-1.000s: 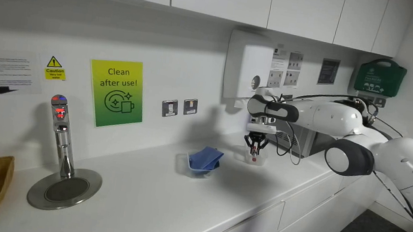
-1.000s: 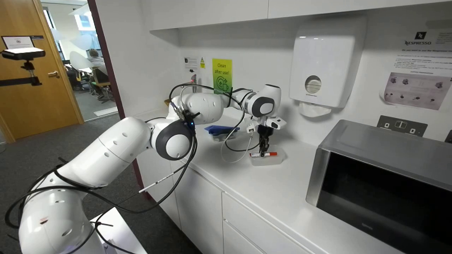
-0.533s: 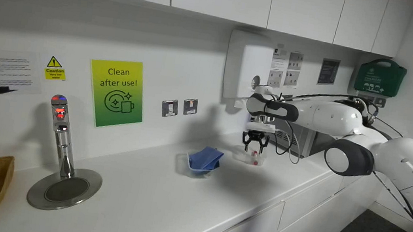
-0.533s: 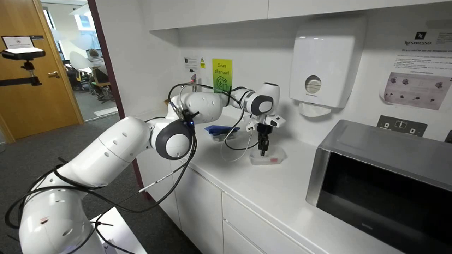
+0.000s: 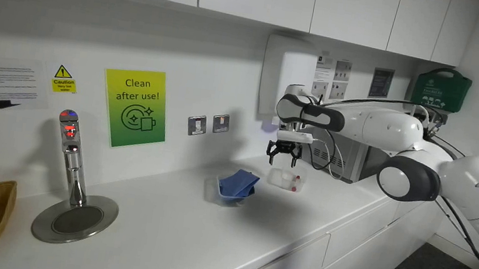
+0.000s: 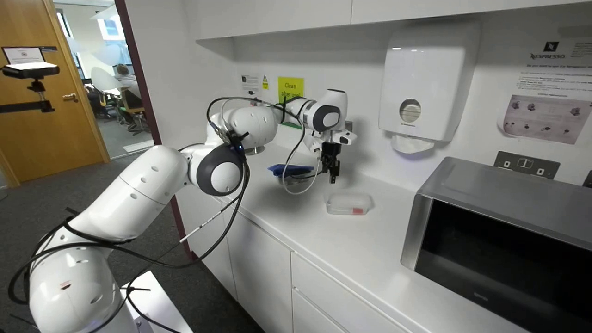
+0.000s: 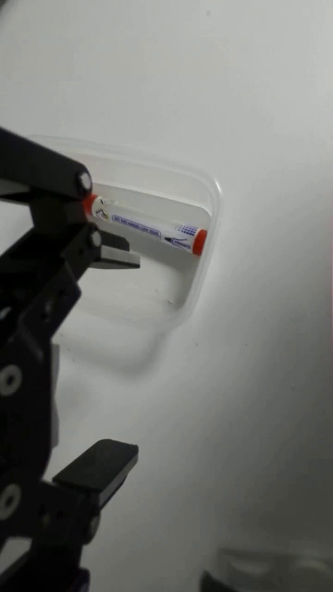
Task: Put the marker in the bowl
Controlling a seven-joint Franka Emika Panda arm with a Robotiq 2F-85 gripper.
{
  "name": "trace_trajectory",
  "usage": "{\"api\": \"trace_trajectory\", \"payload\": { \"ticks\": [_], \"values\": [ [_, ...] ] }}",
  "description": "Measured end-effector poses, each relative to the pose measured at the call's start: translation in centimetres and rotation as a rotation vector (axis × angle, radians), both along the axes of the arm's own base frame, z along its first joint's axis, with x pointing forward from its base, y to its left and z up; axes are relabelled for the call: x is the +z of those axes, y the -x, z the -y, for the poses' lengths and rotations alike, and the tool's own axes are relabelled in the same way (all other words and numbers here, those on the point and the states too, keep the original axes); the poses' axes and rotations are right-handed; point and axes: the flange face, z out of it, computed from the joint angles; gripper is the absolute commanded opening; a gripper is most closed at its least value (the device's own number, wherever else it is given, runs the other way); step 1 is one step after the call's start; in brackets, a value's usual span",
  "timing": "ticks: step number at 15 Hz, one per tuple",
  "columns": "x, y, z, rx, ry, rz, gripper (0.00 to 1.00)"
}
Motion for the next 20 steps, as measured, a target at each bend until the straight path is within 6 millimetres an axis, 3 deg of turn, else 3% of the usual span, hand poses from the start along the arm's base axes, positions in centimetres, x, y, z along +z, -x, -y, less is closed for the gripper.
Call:
{"api": "trace_trajectory", "payload": {
  "ticks": [4, 7, 13, 20],
  "values": [
    [0.6, 0.9, -4.7, 0.176, -0.022, -0.033, 1.00],
    [0.0, 1.7, -6.7, 0.265, -0.028, -0.049, 1.00],
    [0.0, 3.9, -8.1, 0.345, -0.003, -0.053, 1.00],
    [0.2, 9.0, -9.0, 0.406, 0.053, -0.147, 1.00]
  ]
}}
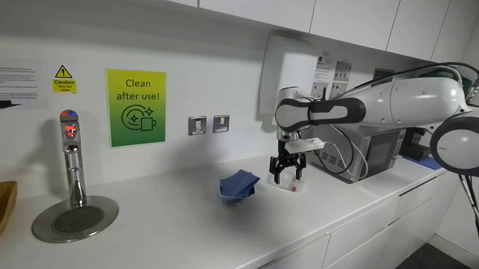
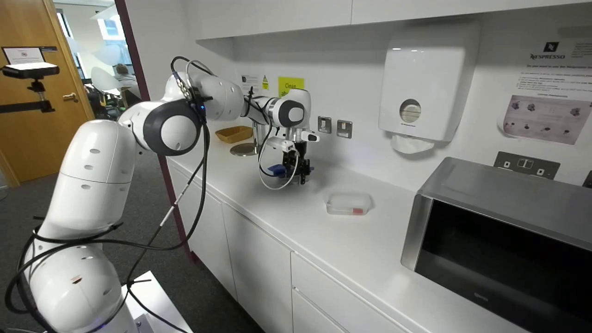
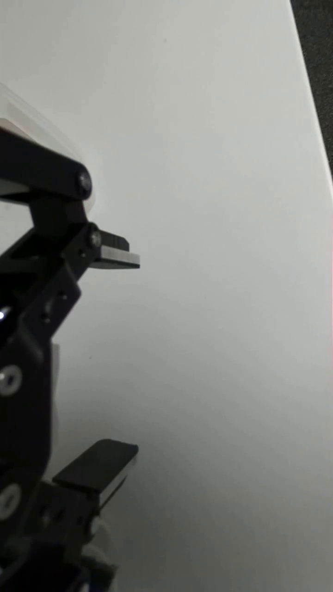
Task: Put the marker in the bowl
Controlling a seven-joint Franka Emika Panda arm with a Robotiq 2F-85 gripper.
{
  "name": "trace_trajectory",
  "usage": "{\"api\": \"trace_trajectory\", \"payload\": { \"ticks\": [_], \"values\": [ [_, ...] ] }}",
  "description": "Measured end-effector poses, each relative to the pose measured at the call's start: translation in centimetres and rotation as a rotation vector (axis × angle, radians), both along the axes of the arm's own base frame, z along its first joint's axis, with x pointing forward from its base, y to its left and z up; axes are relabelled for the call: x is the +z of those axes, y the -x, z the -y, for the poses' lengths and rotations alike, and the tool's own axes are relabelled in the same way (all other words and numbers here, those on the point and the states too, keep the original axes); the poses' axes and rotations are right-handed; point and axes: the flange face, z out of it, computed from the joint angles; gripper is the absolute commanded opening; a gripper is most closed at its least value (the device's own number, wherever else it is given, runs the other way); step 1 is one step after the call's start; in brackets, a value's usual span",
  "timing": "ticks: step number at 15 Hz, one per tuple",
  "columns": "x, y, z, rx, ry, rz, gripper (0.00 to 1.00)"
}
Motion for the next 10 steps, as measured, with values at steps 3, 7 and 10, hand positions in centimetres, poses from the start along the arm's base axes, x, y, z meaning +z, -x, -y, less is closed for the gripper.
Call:
{"api": "trace_trajectory", "payload": {
  "ticks": [3, 7, 10],
  "values": [
    [-0.3, 2.5, 0.0, 0.015, 0.015, -0.021, 1.00],
    [-1.0, 5.4, 0.1, 0.022, 0.021, -0.026, 1.00],
    [-1.2, 6.6, 0.3, 0.021, 0.017, -0.007, 1.00]
  ]
}}
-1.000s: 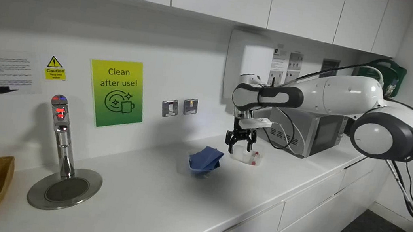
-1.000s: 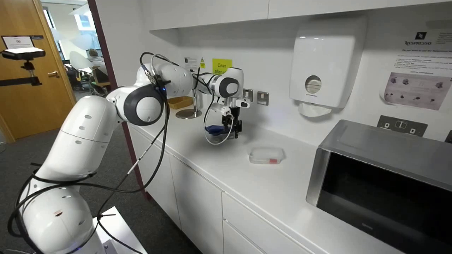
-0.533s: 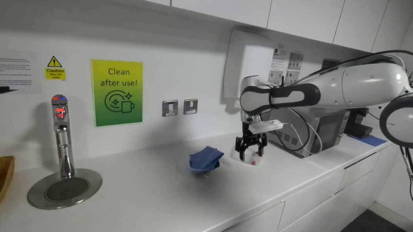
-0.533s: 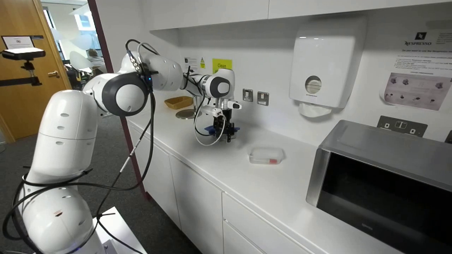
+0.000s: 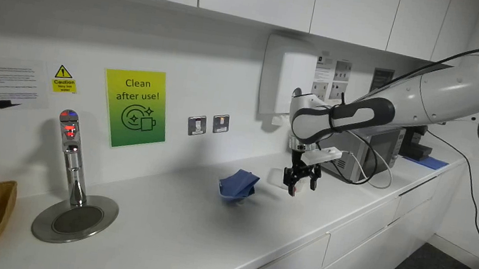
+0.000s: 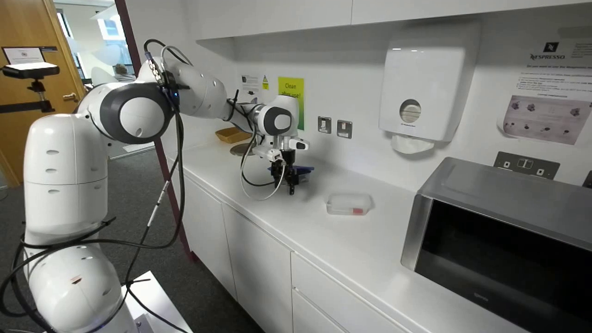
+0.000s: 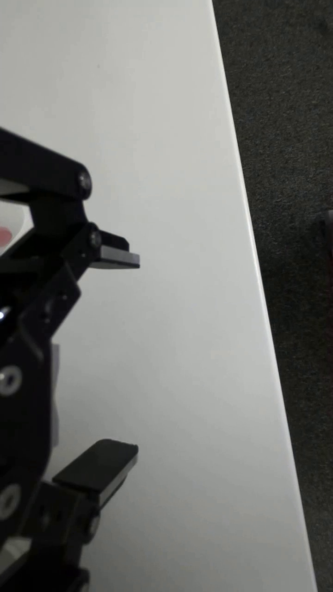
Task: Put the marker in the bowl
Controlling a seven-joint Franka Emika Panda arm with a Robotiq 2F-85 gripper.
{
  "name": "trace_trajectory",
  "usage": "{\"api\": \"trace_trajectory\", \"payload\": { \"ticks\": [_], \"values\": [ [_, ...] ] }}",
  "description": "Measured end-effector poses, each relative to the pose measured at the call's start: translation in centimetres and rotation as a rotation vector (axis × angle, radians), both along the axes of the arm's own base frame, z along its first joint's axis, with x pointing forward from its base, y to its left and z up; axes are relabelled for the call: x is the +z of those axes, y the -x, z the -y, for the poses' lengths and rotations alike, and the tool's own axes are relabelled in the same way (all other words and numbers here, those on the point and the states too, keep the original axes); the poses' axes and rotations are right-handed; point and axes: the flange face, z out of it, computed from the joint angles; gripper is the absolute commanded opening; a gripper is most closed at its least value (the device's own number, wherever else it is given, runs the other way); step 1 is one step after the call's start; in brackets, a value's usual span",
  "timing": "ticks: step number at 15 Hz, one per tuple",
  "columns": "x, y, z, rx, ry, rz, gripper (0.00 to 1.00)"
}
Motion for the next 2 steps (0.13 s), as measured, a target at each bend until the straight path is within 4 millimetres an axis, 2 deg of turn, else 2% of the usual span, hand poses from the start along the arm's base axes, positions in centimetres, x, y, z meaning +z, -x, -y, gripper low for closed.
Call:
{"api": "trace_trajectory", "payload": {
  "ticks": [2],
  "values": [
    [0.07, 0.25, 0.04, 0.000, -0.001, 0.000, 1.00]
  ]
}}
